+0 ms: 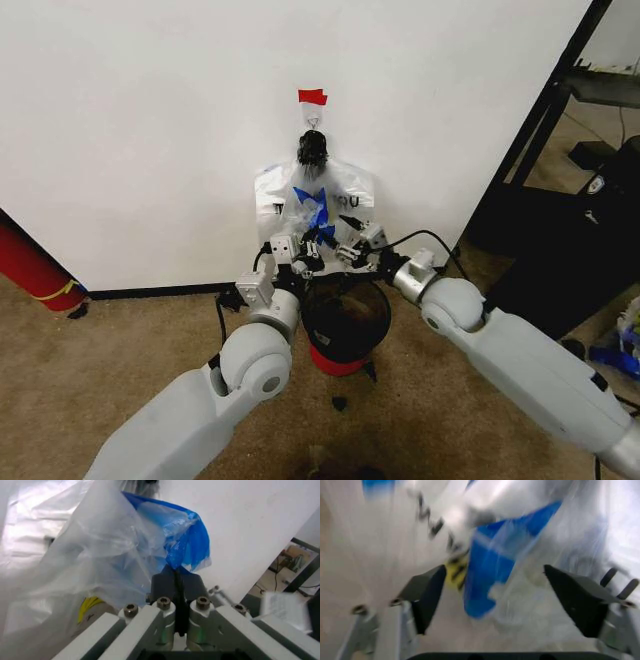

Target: Pick up the garbage bag from the wall and place it over the trash bin.

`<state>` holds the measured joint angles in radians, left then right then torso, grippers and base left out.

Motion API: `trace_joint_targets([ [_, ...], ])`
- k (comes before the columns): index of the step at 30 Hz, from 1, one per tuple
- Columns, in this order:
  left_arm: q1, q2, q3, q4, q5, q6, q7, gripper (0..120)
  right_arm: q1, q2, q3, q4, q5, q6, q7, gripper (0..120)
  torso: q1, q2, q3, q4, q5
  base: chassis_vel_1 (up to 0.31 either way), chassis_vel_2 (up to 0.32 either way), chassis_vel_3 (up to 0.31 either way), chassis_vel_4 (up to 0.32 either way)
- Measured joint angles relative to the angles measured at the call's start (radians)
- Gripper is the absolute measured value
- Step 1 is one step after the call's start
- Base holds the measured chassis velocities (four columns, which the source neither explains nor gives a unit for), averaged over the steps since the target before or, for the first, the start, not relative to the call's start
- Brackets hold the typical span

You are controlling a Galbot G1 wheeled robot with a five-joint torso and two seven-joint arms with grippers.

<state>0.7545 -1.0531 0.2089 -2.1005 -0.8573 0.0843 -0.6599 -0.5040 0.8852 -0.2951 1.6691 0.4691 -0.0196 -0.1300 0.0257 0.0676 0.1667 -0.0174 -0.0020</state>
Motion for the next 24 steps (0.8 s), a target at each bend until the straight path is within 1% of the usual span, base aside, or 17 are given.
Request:
trace_joint_targets([
  [1,-0.007,-0.002,0.002,0.000,-0.002,0.001,-0.001,0,0.009,0.002,-0.011,-0.007,-0.013,-0.008,0.004,82,0.000,0.000,0.000,-0.0002,0.0000,0.000,0.000,0.000,0.000],
  [2,-0.010,-0.004,0.004,0.000,-0.003,0.001,-0.002,0,0.015,0.006,-0.017,-0.011,-0.017,-0.014,0.012,80,0.000,0.000,0.000,-0.0005,-0.0001,0.000,0.000,0.000,0.000],
  [6,-0.010,-0.011,0.011,0.000,-0.005,0.001,-0.002,0,0.039,0.028,-0.031,-0.028,-0.020,-0.025,0.042,64,0.000,0.000,0.000,0.0001,0.0000,0.000,0.000,0.000,0.000],
  [7,-0.010,-0.011,0.011,0.000,-0.005,0.001,-0.002,0,0.039,0.028,-0.031,-0.028,-0.020,-0.025,0.042,64,0.000,0.000,0.000,0.0001,0.0000,0.000,0.000,0.000,0.000],
  [9,-0.003,-0.013,0.015,0.003,-0.004,0.001,-0.002,0,0.050,0.032,-0.035,-0.037,-0.025,-0.023,0.045,53,0.000,0.000,0.000,0.0001,0.0000,0.000,0.000,0.000,0.000],
  [12,-0.002,-0.016,0.020,0.006,-0.004,0.001,-0.002,0,0.054,0.032,-0.039,-0.041,-0.033,-0.018,0.045,42,0.000,0.000,0.000,-0.0001,0.0000,0.000,0.000,0.000,0.000],
  [13,-0.002,-0.016,0.020,0.006,-0.004,0.001,-0.002,0,0.054,0.032,-0.039,-0.041,-0.033,-0.018,0.045,42,0.000,0.000,0.000,-0.0001,0.0000,0.000,0.000,0.000,0.000],
  [14,-0.004,-0.017,0.021,0.007,-0.005,0.001,-0.003,0,0.054,0.031,-0.040,-0.041,-0.033,-0.019,0.045,39,0.000,0.000,0.000,-0.0001,0.0000,0.000,0.000,0.000,0.000],
  [15,-0.008,-0.019,0.021,0.007,-0.006,0.001,-0.003,0,0.054,0.030,-0.041,-0.041,-0.033,-0.020,0.045,32,0.000,0.000,0.000,0.0000,0.0000,0.000,0.000,0.000,0.000],
  [18,-0.014,-0.021,0.022,0.010,-0.008,0.001,-0.004,0,0.051,0.029,-0.041,-0.039,-0.032,-0.024,0.054,20,0.000,0.000,0.000,-0.0002,0.0000,0.000,0.000,0.000,0.000],
  [19,-0.015,-0.021,0.022,0.010,-0.008,0.001,-0.005,0,0.050,0.028,-0.040,-0.037,-0.031,-0.026,0.058,18,0.000,0.000,0.000,-0.0001,0.0001,0.000,0.000,0.000,0.000],
  [20,-0.015,-0.021,0.022,0.010,-0.008,0.001,-0.005,0,0.050,0.028,-0.040,-0.037,-0.031,-0.026,0.058,18,0.000,0.000,0.000,-0.0001,0.0001,0.000,0.000,0.000,0.000],
  [21,-0.015,-0.022,0.022,0.011,-0.009,0.001,-0.005,0,0.048,0.029,-0.038,-0.036,-0.030,-0.027,0.062,14,0.000,0.000,0.000,-0.0001,0.0001,0.000,0.000,0.000,0.000],
  [22,-0.015,-0.022,0.022,0.011,-0.009,0.001,-0.006,0,0.045,0.029,-0.034,-0.034,-0.026,-0.028,0.069,8,0.000,0.000,0.000,-0.0001,0.0000,0.000,0.000,0.000,0.000],
  [24,-0.014,-0.022,0.020,0.012,-0.009,0.001,-0.007,0,0.036,0.031,-0.022,-0.029,-0.013,-0.031,0.080,0,0.000,0.000,0.000,-0.0001,0.0000,0.000,0.000,0.000,0.000],
])
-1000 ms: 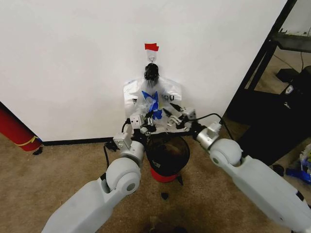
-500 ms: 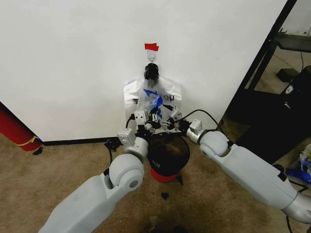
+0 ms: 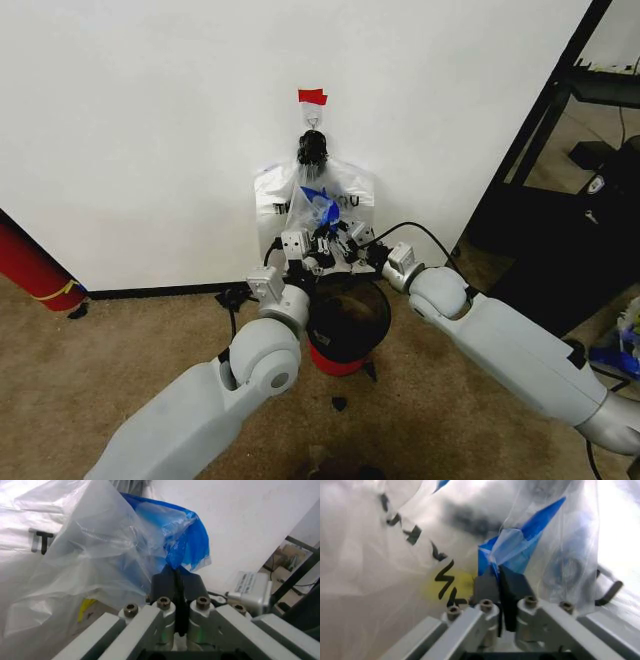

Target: Pick up the garbage bag from the wall and place it over the trash bin.

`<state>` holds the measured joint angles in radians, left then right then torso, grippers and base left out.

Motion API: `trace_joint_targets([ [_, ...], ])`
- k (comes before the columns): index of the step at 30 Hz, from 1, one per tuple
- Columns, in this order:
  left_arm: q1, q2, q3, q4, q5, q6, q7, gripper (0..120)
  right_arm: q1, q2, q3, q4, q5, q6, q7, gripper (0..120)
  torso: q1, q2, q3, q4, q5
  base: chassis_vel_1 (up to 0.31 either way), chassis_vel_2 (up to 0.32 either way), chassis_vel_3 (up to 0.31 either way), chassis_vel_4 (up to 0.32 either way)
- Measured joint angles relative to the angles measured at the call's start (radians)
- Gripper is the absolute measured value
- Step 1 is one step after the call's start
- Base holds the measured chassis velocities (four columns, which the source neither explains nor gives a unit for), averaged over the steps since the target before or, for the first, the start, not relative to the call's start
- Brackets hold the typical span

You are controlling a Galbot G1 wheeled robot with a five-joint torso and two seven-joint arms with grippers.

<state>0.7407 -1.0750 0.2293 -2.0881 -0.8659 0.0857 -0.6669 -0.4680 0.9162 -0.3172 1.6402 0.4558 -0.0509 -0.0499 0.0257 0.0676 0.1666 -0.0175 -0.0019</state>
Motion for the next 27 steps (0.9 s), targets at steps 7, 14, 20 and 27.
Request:
trace_joint_targets([
  [7,0.015,-0.001,-0.017,0.002,0.002,-0.001,-0.001,0,-0.059,0.026,0.068,0.034,0.083,-0.009,0.060,0,0.000,0.000,0.000,0.0000,-0.0001,0.000,0.000,0.000,0.000],
  [14,0.055,0.000,-0.072,0.001,0.008,-0.011,0.001,0,-0.208,0.084,0.265,0.150,0.288,0.039,0.108,0,0.000,0.000,0.000,0.0001,-0.0001,0.000,0.000,0.000,0.000],
  [20,0.068,0.013,-0.097,-0.014,0.000,-0.020,-0.002,0,-0.370,0.100,0.429,0.285,0.442,0.047,0.122,0,0.000,0.000,0.000,-0.0003,0.0000,0.000,0.000,0.000,0.000],
  [27,0.130,0.047,-0.128,-0.093,-0.033,-0.018,-0.013,0,-0.566,0.092,0.553,0.388,0.425,0.051,0.099,0,0.000,0.000,0.000,0.0000,-0.0001,0.000,0.000,0.000,0.000],
])
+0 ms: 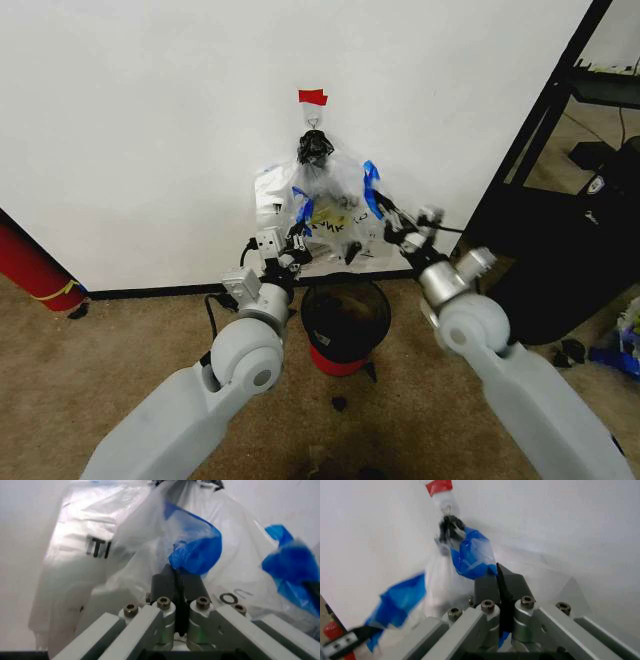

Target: Pick up the garbage bag from the wall and place it over the trash bin.

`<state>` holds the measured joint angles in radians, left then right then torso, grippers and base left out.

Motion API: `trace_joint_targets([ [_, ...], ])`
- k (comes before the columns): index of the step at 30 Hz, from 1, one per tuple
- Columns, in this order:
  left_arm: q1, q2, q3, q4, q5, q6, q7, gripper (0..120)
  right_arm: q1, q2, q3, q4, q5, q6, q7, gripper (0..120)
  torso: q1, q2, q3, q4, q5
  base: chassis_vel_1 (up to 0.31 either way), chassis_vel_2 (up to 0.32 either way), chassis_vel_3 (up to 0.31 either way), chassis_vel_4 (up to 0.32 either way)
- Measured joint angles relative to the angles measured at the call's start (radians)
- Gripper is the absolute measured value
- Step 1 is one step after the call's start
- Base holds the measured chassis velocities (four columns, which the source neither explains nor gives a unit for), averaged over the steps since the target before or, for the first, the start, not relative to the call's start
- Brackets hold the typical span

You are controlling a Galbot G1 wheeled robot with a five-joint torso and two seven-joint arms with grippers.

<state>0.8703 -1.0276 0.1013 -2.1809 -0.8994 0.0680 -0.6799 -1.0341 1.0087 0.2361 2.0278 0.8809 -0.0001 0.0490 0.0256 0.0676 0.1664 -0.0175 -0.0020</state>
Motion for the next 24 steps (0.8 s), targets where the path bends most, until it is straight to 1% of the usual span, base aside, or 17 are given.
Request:
trace_joint_targets([
  [5,0.069,0.041,-0.021,-0.087,-0.008,0.006,-0.004,0,-0.131,0.003,0.077,0.062,-0.029,0.009,-0.015,0,0.000,0.000,0.000,0.0002,0.0001,0.000,0.000,0.000,0.000],
  [7,0.077,0.047,-0.023,-0.098,-0.009,0.006,-0.004,0,-0.151,0.002,0.090,0.071,-0.032,0.010,-0.017,0,0.000,0.000,0.000,-0.0002,0.0001,0.000,0.000,0.000,0.000],
  [8,0.091,0.058,-0.027,-0.117,-0.009,0.007,-0.004,0,-0.179,0.002,0.108,0.086,-0.035,0.012,-0.020,0,0.000,0.000,0.000,-0.0003,0.0000,0.000,0.000,0.000,0.000],
  [12,0.142,0.080,-0.040,-0.160,-0.002,0.009,-0.001,0,-0.246,0.005,0.146,0.123,-0.055,0.018,-0.024,0,0.000,0.000,0.000,0.0001,0.0000,0.000,0.000,0.000,0.000],
  [20,0.222,0.104,-0.069,-0.225,0.014,0.013,0.015,0,-0.300,0.001,0.191,0.195,-0.064,0.014,-0.025,0,0.000,0.000,0.000,0.0000,0.0000,0.000,0.000,0.000,0.000],
  [24,0.308,0.128,-0.094,-0.254,0.033,0.012,0.024,0,-0.348,-0.010,0.220,0.225,-0.072,0.011,-0.033,0,0.000,0.000,0.000,0.0001,0.0000,0.000,0.000,0.000,0.000],
])
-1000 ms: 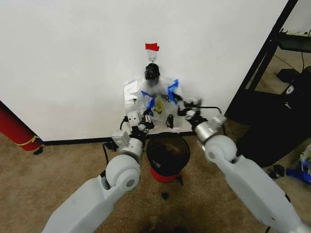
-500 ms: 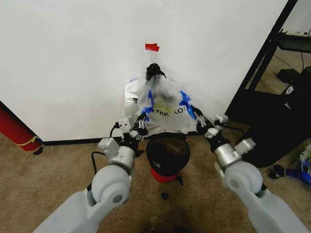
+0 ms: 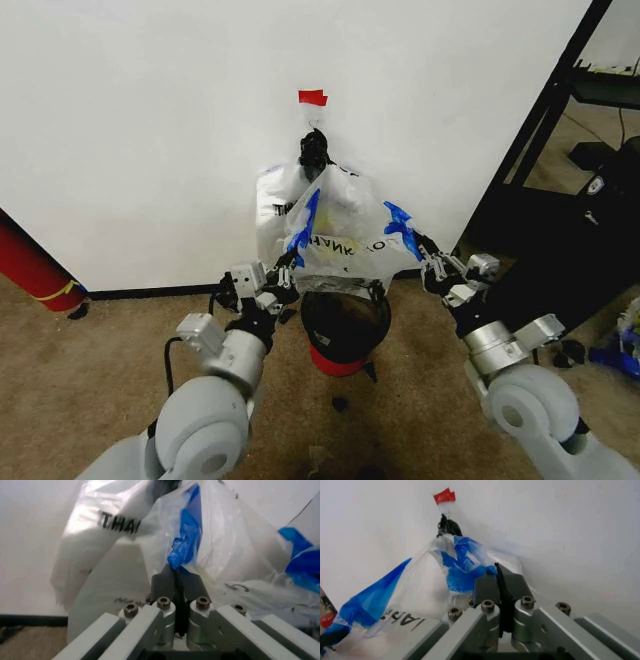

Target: Pick up the garbage bag from the wall and place it over the trash bin.

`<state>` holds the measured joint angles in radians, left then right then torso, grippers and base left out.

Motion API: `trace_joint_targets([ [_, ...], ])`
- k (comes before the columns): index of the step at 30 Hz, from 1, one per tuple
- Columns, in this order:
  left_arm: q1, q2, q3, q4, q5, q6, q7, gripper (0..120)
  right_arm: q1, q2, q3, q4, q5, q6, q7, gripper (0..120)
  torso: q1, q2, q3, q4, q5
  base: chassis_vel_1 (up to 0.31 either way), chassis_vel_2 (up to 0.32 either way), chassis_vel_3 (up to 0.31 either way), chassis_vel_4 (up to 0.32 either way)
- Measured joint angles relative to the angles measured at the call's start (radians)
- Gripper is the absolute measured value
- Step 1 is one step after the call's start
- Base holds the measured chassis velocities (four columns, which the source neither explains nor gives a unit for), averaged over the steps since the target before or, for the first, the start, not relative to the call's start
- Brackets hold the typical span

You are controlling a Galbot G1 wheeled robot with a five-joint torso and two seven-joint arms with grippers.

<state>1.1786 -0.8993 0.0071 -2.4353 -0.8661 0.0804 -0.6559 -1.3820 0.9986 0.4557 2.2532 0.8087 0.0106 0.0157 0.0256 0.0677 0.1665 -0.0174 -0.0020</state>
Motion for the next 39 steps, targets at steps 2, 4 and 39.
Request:
trace_joint_targets([
  [2,0.015,0.002,-0.003,-0.005,0.006,-0.001,0.002,0,-0.009,0.000,0.005,0.006,-0.003,0.001,-0.002,0,0.000,0.000,0.000,-0.0001,0.0000,0.000,0.000,0.000,0.000],
  [4,0.045,0.007,-0.007,-0.017,0.019,-0.002,0.008,0,-0.027,0.000,0.012,0.019,-0.010,0.002,-0.005,0,0.000,0.000,0.000,-0.0001,0.0000,0.000,0.000,0.000,0.000],
  [39,0.012,0.004,0.004,0.015,0.020,-0.011,0.021,0,-0.057,-0.007,0.038,0.039,-0.010,0.006,-0.003,0,0.000,0.000,0.000,-0.0001,0.0001,0.000,0.000,0.000,0.000],
])
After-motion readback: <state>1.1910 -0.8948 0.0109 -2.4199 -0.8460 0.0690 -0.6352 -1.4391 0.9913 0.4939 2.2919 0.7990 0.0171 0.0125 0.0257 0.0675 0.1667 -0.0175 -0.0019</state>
